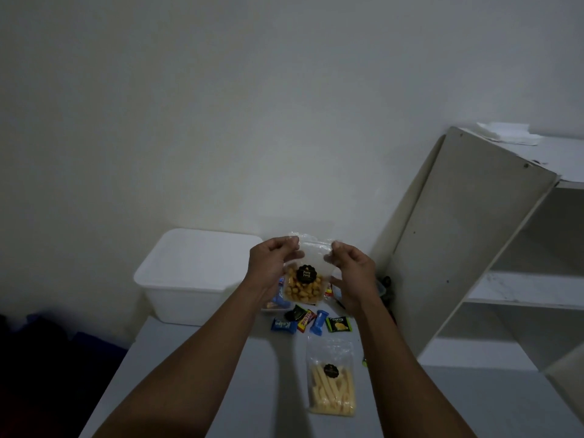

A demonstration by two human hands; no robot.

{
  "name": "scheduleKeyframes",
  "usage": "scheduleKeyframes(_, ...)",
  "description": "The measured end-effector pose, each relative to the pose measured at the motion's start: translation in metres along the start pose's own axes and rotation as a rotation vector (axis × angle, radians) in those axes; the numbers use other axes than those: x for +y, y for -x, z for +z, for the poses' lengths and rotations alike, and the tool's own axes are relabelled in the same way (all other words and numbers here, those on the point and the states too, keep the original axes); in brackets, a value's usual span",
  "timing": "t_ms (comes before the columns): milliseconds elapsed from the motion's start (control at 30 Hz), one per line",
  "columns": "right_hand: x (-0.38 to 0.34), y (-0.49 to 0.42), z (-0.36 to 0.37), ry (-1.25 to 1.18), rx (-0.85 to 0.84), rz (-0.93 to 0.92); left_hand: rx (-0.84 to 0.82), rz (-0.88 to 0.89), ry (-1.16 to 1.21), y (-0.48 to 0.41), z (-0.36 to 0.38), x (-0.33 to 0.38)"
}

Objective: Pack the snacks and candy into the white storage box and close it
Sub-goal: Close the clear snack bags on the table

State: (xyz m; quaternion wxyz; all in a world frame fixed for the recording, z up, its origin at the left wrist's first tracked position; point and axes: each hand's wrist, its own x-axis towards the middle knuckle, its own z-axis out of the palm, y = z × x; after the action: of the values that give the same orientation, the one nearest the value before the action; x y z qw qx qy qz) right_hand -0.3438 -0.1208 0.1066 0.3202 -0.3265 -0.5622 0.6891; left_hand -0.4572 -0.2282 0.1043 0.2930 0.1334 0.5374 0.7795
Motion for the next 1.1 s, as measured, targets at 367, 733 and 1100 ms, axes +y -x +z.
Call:
scheduleKeyframes(367, -0.029, -0.019, 0.002, 0.846, -0.293, -0.383, -0.13, 0.302, -0.494, 0.0, 0.002, -0.002)
scheduleKeyframes(733, -0.008, -0.011, 0.033, 0.997, -0.33, -0.353, 0.055, 0.283, -0.544, -0.002, -0.003, -0.023)
scheduleKeyframes(1100, 0.015, 0.001, 0.021, 0.956, -0.345, -0.281, 0.217, 0.257, -0.477, -0.009, -0.021, -0.023)
